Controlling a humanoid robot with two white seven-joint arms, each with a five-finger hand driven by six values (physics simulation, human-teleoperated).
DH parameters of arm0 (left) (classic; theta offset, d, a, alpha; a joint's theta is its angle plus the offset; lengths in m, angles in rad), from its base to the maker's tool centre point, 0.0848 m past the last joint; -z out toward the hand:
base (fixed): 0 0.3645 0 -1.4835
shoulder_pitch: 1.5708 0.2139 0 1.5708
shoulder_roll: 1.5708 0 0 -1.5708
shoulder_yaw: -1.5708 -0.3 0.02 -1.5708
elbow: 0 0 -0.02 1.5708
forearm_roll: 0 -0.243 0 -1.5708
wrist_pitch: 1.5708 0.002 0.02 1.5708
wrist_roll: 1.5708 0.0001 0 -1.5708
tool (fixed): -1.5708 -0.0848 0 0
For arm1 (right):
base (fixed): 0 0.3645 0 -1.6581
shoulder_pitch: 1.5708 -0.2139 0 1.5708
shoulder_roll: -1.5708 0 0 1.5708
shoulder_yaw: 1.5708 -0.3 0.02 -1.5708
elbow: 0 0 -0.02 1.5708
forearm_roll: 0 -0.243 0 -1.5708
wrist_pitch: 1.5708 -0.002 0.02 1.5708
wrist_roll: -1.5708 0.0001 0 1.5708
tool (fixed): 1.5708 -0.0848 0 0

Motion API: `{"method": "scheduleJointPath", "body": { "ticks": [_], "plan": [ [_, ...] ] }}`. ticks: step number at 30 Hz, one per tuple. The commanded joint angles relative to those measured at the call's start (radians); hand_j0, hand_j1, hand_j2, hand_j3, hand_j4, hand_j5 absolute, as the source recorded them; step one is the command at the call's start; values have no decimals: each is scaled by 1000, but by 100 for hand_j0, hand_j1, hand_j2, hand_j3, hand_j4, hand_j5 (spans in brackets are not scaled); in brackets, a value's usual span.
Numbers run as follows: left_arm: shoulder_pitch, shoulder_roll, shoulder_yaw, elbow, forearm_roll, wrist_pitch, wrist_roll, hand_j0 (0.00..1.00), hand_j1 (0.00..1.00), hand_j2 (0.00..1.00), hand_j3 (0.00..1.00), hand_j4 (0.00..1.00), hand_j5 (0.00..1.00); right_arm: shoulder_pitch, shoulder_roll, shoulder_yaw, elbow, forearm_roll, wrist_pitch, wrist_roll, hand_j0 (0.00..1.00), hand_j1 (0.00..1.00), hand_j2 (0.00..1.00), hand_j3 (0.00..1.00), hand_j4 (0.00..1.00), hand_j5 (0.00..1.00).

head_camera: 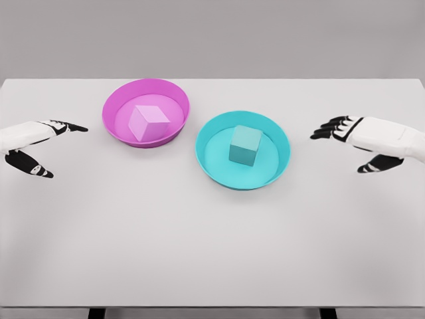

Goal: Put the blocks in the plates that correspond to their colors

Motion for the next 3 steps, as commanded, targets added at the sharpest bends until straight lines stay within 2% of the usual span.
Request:
{"method": "scheduleJointPath", "body": {
  "ticks": [1, 3],
  "plan": [
    [0, 1, 1, 0, 7, 2, 0, 100, 100, 100, 100, 100, 100, 0, -8, -10, -1, -7, 1, -1, 100, 100, 100, 100, 100, 100],
    [0, 1, 1, 0, 7, 2, 0, 100, 100, 100, 100, 100, 100, 0, -8, -10, 1, -7, 1, -1, 100, 100, 100, 100, 100, 100]
  ]
}}
